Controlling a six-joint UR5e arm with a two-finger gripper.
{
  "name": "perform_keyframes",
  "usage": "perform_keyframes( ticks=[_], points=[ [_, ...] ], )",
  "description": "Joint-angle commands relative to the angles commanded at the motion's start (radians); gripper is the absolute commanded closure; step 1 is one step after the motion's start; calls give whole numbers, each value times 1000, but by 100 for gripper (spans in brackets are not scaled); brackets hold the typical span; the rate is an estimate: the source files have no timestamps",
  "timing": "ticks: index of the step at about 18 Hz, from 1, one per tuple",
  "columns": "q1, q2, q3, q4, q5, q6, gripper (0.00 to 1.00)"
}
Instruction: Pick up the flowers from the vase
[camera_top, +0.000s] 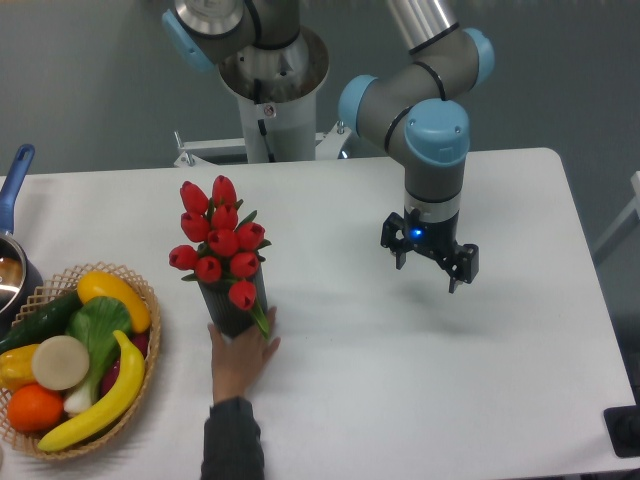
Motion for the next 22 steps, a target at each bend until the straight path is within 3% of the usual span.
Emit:
perform_keyframes(
  ticks=[8, 13, 17, 20, 22],
  points=[
    [-2, -9, 2, 15, -56, 0, 0],
    [37, 5, 2, 25, -323, -6, 0],
    [45, 37, -1, 23, -498, -109, 0],
    [41, 95, -38, 23, -567, -106, 0],
    [40, 141, -105, 25, -691, -103, 0]
  ],
)
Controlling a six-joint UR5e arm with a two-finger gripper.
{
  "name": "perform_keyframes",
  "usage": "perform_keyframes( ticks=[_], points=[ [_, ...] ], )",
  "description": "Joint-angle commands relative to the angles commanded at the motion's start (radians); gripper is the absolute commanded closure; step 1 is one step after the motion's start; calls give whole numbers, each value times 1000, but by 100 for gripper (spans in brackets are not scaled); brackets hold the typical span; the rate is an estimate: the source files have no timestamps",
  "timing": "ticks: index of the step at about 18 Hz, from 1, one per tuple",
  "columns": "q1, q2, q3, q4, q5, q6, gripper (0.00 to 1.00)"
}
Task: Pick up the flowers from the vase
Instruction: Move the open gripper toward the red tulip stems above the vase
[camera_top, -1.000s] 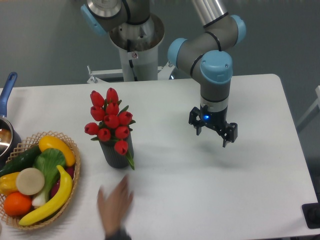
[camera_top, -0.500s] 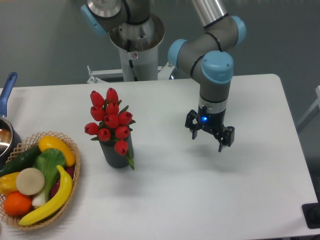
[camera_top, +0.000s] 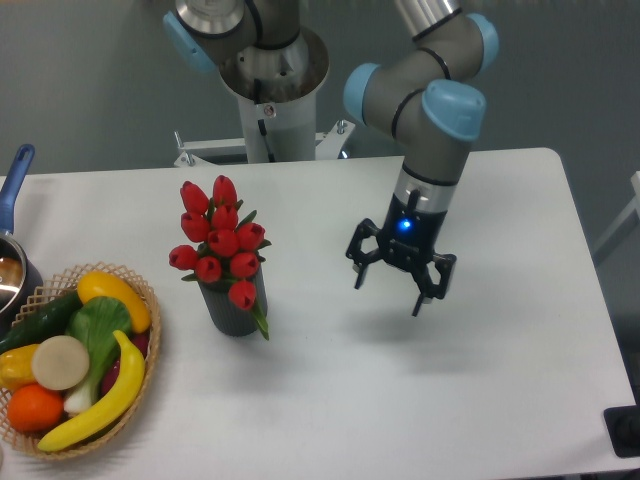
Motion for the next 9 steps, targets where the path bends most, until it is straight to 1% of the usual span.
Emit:
perform_keyframes(
  ticks=[2, 3, 5, 7, 9],
  points=[
    [37, 29, -64, 0, -181, 21, 0],
    [49, 48, -91, -2, -239, 35, 0],
    [61, 77, -141, -2, -284, 80, 0],
    [58, 81, -180, -3, -292, 115, 0],
    [58, 97, -207, -3, -298, 117, 0]
  ],
)
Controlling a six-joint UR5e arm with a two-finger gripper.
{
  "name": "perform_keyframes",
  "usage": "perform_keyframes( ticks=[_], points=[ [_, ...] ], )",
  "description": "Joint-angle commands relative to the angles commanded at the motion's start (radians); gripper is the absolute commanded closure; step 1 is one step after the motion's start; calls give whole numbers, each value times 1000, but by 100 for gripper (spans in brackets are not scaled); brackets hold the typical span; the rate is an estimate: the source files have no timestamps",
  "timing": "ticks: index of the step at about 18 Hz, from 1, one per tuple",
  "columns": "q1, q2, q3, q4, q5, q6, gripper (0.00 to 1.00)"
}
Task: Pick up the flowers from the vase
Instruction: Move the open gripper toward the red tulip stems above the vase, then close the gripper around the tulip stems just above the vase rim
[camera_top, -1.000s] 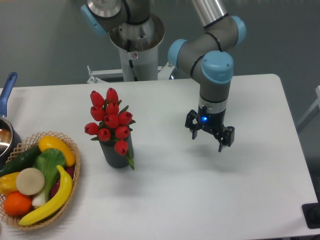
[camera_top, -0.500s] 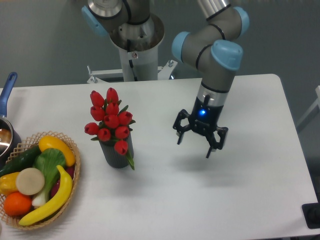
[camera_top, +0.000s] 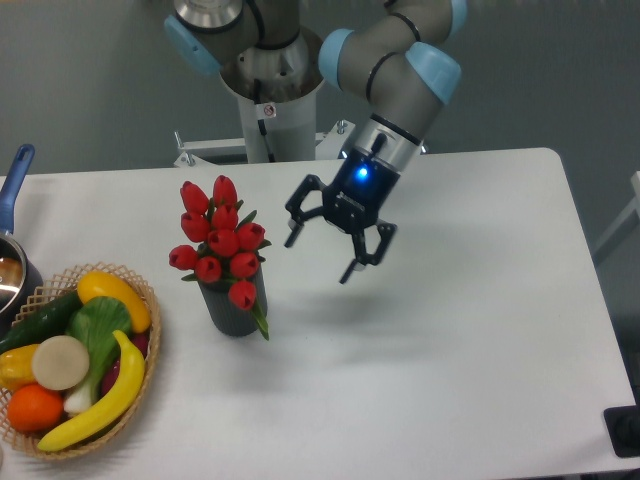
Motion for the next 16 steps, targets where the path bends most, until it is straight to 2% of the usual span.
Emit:
perform_keyframes(
  ticks=[6, 10, 16],
  points=[
    [-35, 11, -3, 2, -75, -5, 0],
    [-93, -37, 17, 3, -74, -2, 0],
    [-149, -55, 26, 5, -75, 0, 0]
  ],
)
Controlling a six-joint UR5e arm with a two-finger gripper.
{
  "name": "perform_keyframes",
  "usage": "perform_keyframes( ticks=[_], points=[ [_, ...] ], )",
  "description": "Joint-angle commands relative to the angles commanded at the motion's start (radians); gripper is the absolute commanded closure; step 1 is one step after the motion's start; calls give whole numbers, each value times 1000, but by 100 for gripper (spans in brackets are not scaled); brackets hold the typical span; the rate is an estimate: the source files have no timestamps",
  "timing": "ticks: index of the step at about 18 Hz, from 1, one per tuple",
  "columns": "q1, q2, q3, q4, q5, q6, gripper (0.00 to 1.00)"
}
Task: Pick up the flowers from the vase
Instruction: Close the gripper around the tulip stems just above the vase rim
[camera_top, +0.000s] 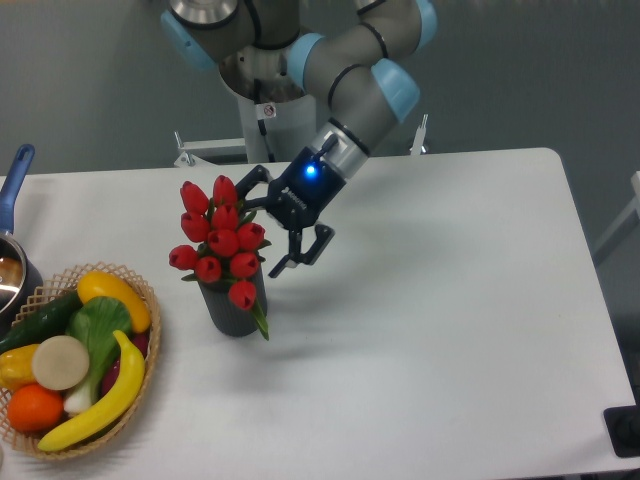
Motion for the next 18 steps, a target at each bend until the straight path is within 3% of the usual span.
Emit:
perform_keyframes(
  ticks=[3, 4, 7, 8, 9, 11, 18],
  points=[
    [-3, 3, 2, 0, 0, 0, 1],
    [-3, 3, 3, 0, 0, 2, 11],
    [-15, 0, 8, 2, 0, 2, 73],
    [-15, 2, 8, 2, 0, 14, 88],
    [-14, 2, 8, 0, 0, 35, 95],
    [-11, 6, 11, 0, 0, 51, 100],
    [6, 49, 18, -2, -52, 32, 100]
  ],
)
